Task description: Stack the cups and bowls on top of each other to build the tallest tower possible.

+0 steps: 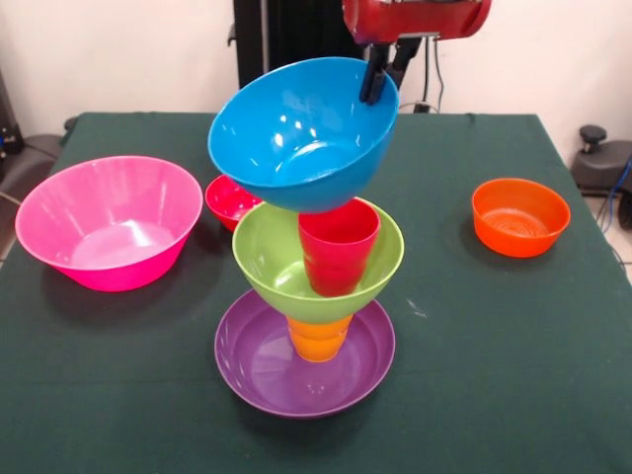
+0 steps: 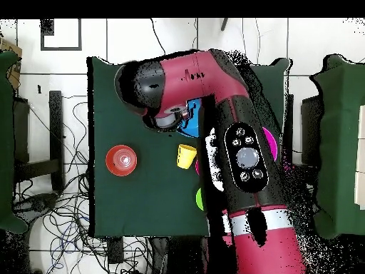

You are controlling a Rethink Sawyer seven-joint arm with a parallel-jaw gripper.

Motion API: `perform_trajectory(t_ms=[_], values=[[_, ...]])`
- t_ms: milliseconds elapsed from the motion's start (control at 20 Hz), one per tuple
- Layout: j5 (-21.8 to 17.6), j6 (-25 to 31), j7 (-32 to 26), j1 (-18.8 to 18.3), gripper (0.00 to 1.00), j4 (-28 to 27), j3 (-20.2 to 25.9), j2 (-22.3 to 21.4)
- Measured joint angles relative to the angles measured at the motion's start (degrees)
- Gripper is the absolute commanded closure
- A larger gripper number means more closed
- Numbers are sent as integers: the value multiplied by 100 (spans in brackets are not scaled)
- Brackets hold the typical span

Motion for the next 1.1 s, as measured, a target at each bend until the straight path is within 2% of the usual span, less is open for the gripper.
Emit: perform_trajectory(t_ms=[650, 1100], values=[[-2, -5, 0, 81, 100, -261, -148, 552], [-2, -95, 0, 118, 100, -412, -252, 617]])
